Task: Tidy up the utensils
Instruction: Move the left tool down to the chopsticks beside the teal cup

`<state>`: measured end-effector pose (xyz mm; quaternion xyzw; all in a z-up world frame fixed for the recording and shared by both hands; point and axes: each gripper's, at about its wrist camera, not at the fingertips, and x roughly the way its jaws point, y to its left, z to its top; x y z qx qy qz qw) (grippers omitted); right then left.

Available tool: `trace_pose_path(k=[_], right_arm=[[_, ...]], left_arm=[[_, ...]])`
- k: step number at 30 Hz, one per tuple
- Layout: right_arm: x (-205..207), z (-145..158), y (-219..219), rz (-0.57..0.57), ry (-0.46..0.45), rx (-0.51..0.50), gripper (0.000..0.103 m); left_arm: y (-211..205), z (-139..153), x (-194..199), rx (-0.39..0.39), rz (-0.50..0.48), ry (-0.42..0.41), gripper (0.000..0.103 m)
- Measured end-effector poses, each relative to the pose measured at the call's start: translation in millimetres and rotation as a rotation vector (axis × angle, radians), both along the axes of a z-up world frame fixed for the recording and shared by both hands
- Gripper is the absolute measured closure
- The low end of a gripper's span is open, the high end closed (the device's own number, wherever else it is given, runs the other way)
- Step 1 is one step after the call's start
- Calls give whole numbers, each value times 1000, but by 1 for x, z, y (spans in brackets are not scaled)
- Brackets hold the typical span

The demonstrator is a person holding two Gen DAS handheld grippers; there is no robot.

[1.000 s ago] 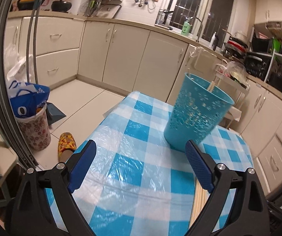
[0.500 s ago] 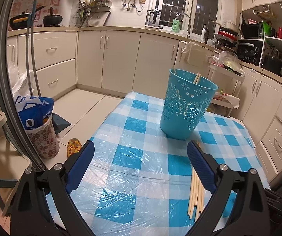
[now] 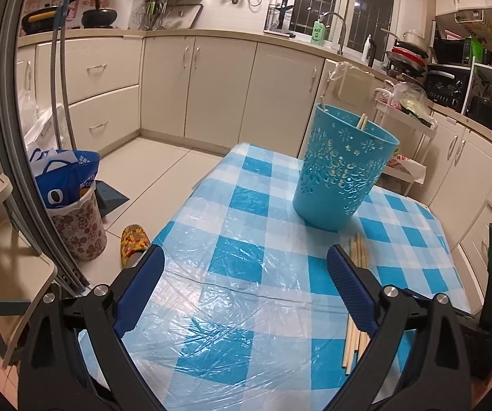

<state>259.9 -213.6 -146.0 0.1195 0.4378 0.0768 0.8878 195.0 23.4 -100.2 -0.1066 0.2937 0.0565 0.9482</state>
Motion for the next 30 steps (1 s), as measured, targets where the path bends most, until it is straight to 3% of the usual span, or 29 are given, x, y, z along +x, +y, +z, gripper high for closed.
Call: trace_pose_path(k=[5, 14, 19, 21, 26, 30], right_arm=[[10, -3, 6, 7, 9, -14, 69], [26, -12, 20, 43, 23, -135, 73], [26, -12, 25, 162, 7, -261, 80], [25, -12, 20, 190, 12, -273, 80], [18, -13, -11, 202, 23, -241, 86], [11, -14, -30, 196, 17, -176, 89]], left_arm=[[-1, -4, 3, -3, -9, 12, 11], [-6, -8, 9, 4, -31, 29, 11], [-15, -9, 24, 1, -83, 58, 11], [-28, -11, 39, 16, -150, 99, 11], [-73, -28, 80, 146, -295, 189, 12], [-94, -46, 108, 179, -334, 273, 18]])
